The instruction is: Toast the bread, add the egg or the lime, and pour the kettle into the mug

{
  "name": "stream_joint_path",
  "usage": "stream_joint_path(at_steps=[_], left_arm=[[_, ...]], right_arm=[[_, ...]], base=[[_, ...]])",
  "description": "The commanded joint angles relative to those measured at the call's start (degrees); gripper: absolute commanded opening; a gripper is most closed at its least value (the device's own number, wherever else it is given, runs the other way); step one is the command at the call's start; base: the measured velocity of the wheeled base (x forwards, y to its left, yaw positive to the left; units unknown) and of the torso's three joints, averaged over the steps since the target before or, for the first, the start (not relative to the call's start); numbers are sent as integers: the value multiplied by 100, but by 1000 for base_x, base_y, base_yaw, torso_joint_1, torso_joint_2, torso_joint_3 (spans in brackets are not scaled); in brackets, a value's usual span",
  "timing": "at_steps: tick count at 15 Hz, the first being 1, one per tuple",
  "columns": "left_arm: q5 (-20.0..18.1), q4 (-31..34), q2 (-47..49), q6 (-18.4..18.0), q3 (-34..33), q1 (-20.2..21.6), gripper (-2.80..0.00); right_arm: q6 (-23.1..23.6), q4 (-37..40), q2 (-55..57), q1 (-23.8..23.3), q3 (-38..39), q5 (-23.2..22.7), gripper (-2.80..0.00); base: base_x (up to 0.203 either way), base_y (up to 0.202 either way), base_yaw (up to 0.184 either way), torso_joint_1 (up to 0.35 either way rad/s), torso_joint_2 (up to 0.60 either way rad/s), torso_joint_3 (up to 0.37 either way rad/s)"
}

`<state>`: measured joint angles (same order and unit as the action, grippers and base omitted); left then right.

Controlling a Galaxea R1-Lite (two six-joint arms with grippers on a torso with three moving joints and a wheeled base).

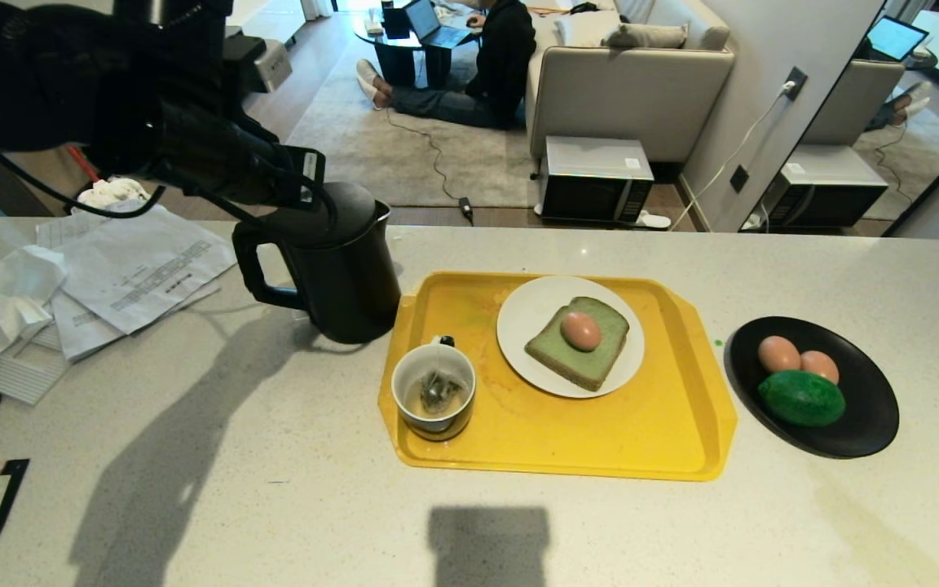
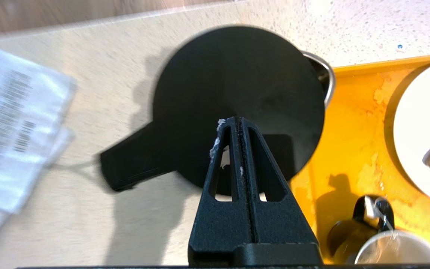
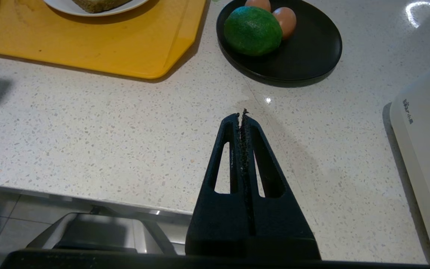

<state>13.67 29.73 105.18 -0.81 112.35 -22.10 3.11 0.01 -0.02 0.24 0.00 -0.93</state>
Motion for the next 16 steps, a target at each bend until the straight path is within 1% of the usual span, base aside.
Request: stream_joint_path(at_steps=[1,3,4,7,9,11,13,16], left_arm=[[0,126,-625,-207,-58,19,-280],[-6,324,-1125,-425,-243,33,-280],[-10,423,-1431,-540,-481,78,-280],[-45,480,-2428,-832,-1693,259,-280],[-179,360,-3093,-934,-2575,318,-280],[-262,-67,-3743,-1077,-3473,371,-280],[-294,-734,-4419,-1351,-4207,480,-280],[-305,-2153,-5518,-1841,-5302,748,-280]], right_arm=[[6,1,2,2,9,-4,-280],[6,-1,2,2,9,-4,-280],[6,-1,2,2,9,-4,-280],[6,-1,2,2,9,-4,-280],[6,6,2,2,9,-4,-280],[6,8,2,2,9,-4,-280],[6,-1,2,2,9,-4,-280],[6,-1,2,2,9,-4,-280]], base=[[0,0,0,0,0,0],[0,0,0,0,0,0],[0,0,0,0,0,0],[0,0,0,0,0,0],[0,0,0,0,0,0],[0,0,0,0,0,0],[0,0,0,0,0,0],[0,0,0,0,0,0]])
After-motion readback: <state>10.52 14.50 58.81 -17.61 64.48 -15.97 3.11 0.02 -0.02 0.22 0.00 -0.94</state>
